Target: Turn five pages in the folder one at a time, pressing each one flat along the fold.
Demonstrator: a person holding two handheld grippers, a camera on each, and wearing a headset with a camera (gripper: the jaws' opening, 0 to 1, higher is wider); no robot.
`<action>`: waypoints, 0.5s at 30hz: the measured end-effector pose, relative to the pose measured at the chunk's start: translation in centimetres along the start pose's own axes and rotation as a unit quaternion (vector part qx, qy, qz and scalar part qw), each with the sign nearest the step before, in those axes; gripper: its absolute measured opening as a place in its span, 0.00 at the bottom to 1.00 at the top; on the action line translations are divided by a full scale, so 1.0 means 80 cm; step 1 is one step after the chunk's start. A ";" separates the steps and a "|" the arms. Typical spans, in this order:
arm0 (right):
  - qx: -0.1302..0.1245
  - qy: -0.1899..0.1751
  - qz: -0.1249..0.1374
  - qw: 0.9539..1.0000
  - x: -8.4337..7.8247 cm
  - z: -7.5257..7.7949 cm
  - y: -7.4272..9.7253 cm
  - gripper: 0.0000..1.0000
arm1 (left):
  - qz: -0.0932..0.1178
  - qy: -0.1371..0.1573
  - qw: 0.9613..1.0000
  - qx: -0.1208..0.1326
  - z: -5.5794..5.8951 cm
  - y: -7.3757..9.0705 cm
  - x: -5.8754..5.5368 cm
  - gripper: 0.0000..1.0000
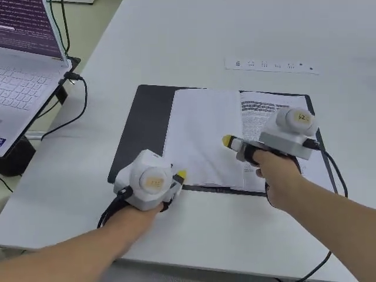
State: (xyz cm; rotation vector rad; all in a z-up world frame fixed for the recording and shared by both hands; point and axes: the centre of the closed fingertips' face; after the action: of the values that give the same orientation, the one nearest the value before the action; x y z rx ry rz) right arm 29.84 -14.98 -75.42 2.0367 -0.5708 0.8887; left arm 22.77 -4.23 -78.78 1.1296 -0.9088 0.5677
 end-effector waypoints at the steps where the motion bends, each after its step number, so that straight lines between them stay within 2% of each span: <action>1: -0.003 0.005 0.004 1.000 0.002 0.003 0.000 0.00 | 0.004 0.004 1.000 0.003 0.000 0.001 0.000 0.18; 3: -0.010 0.024 0.016 1.000 0.010 0.019 -0.002 0.00 | 0.011 0.008 1.000 0.005 -0.001 0.000 0.000 0.18; 6: -0.013 0.035 0.030 0.999 0.017 0.023 -0.004 0.00 | 0.023 0.018 1.000 0.005 -0.002 0.001 0.000 0.18; 8: -0.018 0.054 0.046 0.997 0.025 0.028 -0.007 0.00 | 0.027 0.014 1.000 0.006 -0.001 0.001 0.000 0.18; 15: -0.025 0.110 0.051 0.992 0.031 0.038 -0.025 0.00 | 0.040 0.024 0.999 0.011 -0.003 -0.002 -0.001 0.18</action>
State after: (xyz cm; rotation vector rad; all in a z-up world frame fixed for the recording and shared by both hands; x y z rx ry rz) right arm 33.91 -16.57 -75.76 1.8471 -0.5724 1.1317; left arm 22.89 -4.03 -78.98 1.0979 -0.9108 0.6696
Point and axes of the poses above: the centre of the closed fingertips' face, and the gripper's own axes: y roughly backward along the fingers, z roughly to its right, x roughly out of its top, and after that the axes turned 11 degrees about y, right-handed
